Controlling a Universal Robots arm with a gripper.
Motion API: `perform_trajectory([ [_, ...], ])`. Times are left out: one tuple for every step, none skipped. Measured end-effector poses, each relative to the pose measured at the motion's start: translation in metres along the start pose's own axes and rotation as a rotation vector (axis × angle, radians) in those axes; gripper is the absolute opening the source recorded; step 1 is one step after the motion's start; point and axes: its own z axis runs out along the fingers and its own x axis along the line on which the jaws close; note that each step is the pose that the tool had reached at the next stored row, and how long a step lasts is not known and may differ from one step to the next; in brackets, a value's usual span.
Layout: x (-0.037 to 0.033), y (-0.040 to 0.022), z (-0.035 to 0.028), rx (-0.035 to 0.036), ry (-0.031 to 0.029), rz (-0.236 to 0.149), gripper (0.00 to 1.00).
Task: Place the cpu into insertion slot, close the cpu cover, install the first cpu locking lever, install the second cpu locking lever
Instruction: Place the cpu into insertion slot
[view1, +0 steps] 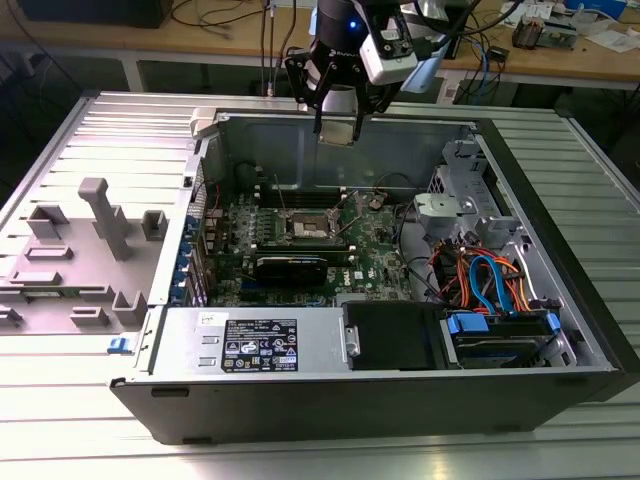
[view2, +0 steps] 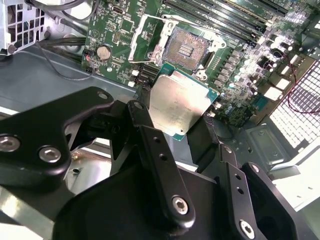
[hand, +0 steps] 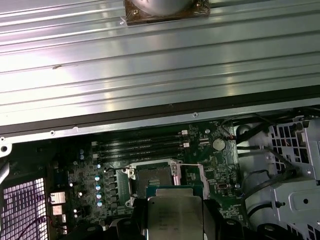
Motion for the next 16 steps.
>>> perform_trajectory([
  [0.0000,0.0000,0.0000,0.0000,-0.0001,0.001,0.54],
  [0.0000,-0.0001,0.0000,-0.0001,-0.0001,0.002,0.54],
  [0.0000,-0.0001,0.0000,-0.0001,-0.0001,0.002,0.54],
  [0.0000,-0.0002,0.0000,-0.0001,-0.0002,0.003,0.54],
  [0.0000,-0.0002,0.0000,-0.0001,-0.0002,0.003,0.54],
  [0.0001,-0.0003,0.0000,0.0000,-0.0003,0.004,0.54],
  [0.0000,-0.0003,0.0000,0.0000,-0.0002,0.004,0.54],
  [0.0000,-0.0003,0.0000,-0.0001,-0.0003,0.004,0.54],
  [0.0000,-0.0003,0.0000,-0.0001,-0.0003,0.005,0.54],
  [0.0000,-0.0004,0.0000,-0.0001,-0.0003,0.006,0.54],
  [0.0000,-0.0004,0.0000,-0.0001,-0.0004,0.007,0.54],
  [0.0000,-0.0004,0.0000,-0.0001,-0.0005,0.008,0.54],
  [0.0000,-0.0004,0.0000,-0.0001,-0.0007,0.010,0.54],
  [-0.0001,-0.0004,0.0000,-0.0002,-0.0008,0.012,0.54],
  [-0.0001,-0.0004,0.0001,-0.0002,-0.0009,0.014,0.54],
  [0.0000,-0.0004,0.0001,-0.0003,-0.0010,0.015,0.54],
])
